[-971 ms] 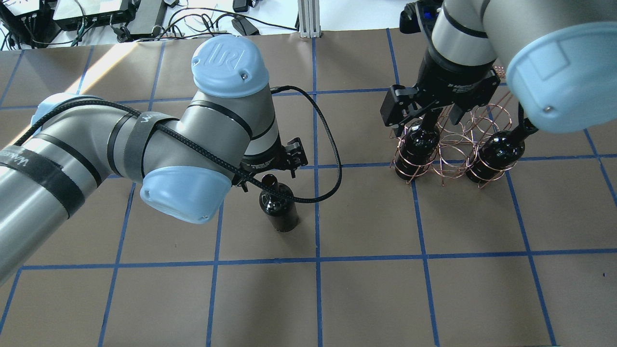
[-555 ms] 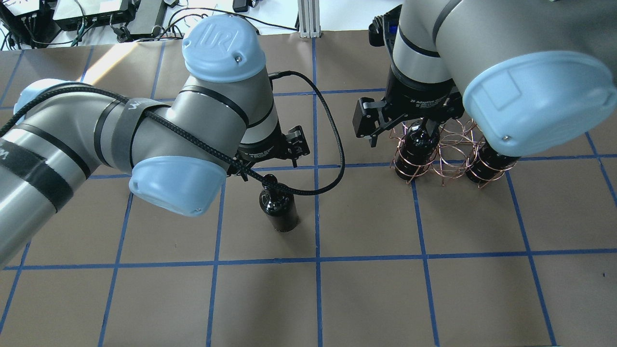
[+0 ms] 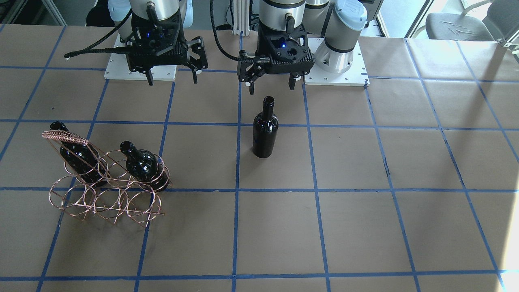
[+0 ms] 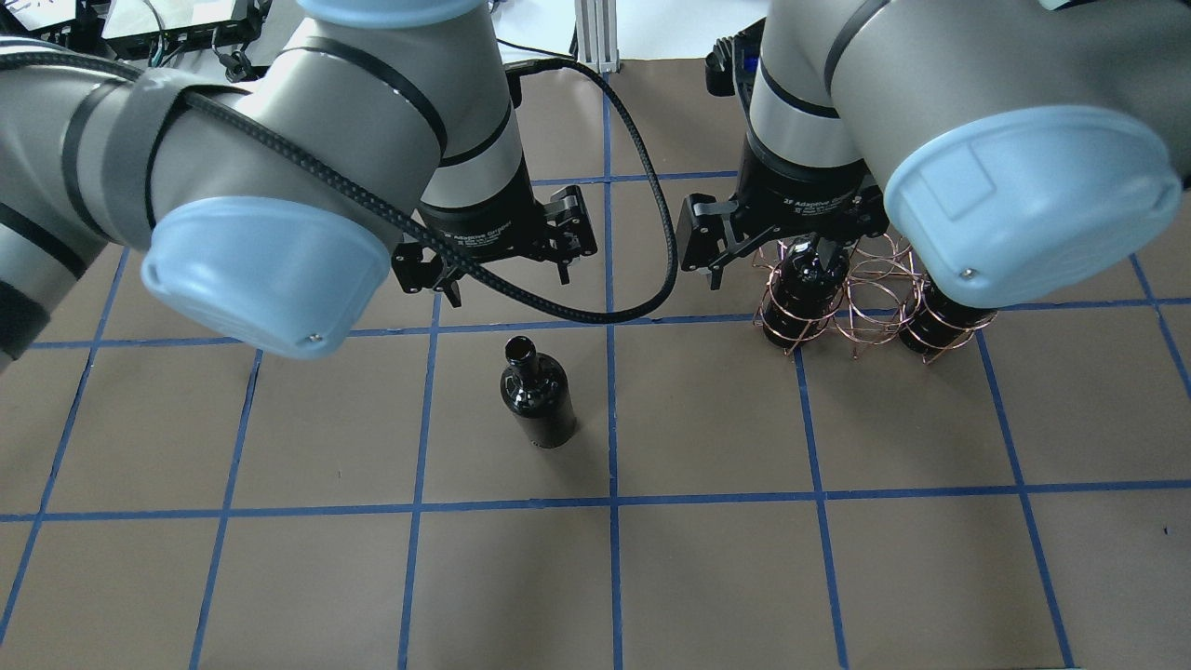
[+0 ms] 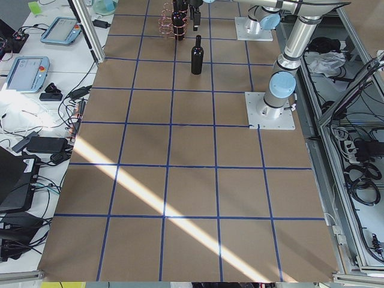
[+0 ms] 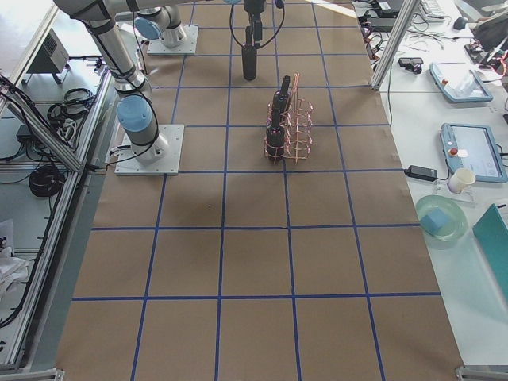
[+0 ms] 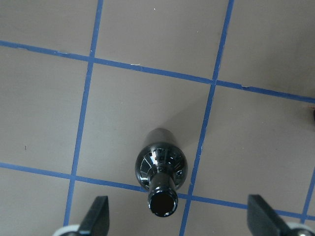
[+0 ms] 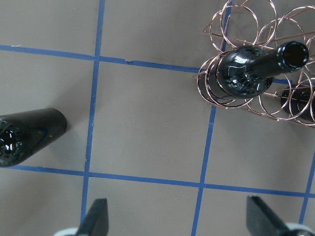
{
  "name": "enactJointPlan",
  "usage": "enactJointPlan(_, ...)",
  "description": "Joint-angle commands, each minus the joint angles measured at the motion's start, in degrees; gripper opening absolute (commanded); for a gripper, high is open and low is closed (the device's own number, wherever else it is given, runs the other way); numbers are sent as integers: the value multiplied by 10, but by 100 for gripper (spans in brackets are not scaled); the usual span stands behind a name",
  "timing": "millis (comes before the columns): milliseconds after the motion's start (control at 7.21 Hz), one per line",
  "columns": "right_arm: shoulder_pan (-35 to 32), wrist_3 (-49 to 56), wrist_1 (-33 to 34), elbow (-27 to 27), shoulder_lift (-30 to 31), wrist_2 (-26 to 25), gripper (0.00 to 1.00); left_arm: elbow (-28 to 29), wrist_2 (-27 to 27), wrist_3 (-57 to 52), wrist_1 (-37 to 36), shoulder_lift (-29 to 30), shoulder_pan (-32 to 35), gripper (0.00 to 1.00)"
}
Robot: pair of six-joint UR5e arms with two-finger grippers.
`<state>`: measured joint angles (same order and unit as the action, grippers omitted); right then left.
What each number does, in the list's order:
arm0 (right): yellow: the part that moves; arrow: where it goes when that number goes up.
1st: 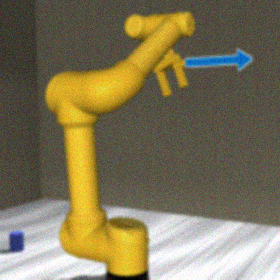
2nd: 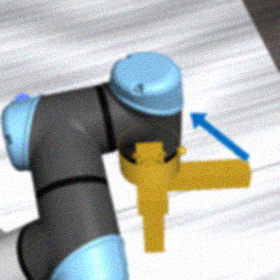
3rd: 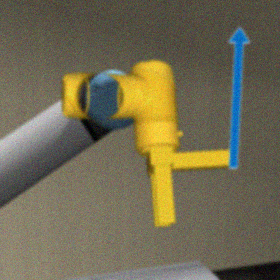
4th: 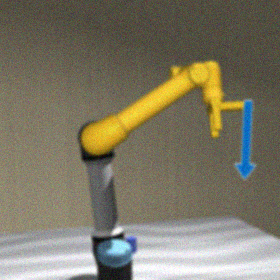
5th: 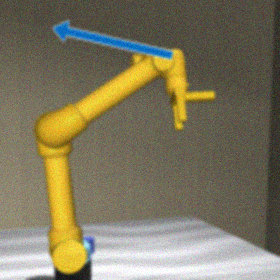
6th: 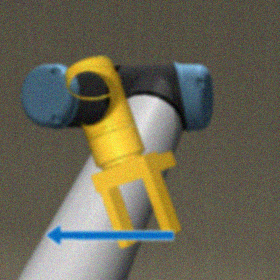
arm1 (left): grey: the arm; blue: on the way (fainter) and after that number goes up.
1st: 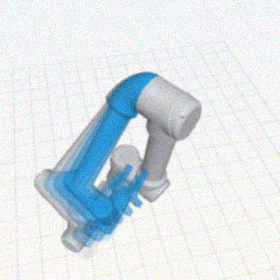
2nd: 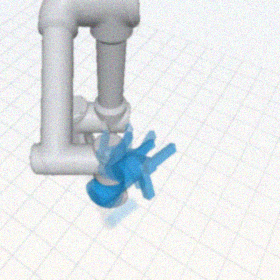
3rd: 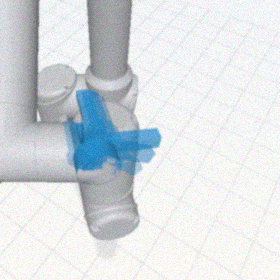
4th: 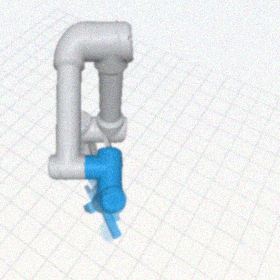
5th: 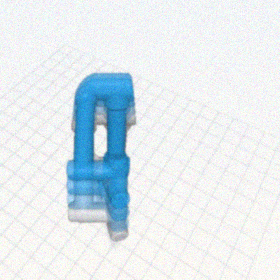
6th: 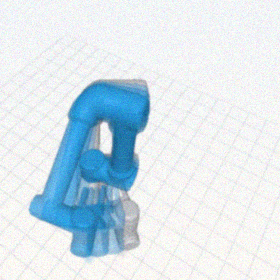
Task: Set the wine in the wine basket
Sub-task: 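Raise the left gripper away while the right gripper moves from the rack toward the bottle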
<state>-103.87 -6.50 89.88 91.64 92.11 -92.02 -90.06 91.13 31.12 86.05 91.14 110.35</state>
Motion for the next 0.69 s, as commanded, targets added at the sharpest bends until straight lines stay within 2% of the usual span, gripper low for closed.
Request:
enactJointPlan(0, -3, -2, 2, 16, 2, 0, 100, 11, 1, -27, 16, -20, 0, 100)
enactJointPlan(277, -9, -4, 4, 16, 1, 2, 100, 10, 3, -51, 17, -21, -11, 100)
enactJointPlan(555, -10, -16, 4, 20, 1, 13, 99, 12, 3, -136, 18, -25, -64, 100)
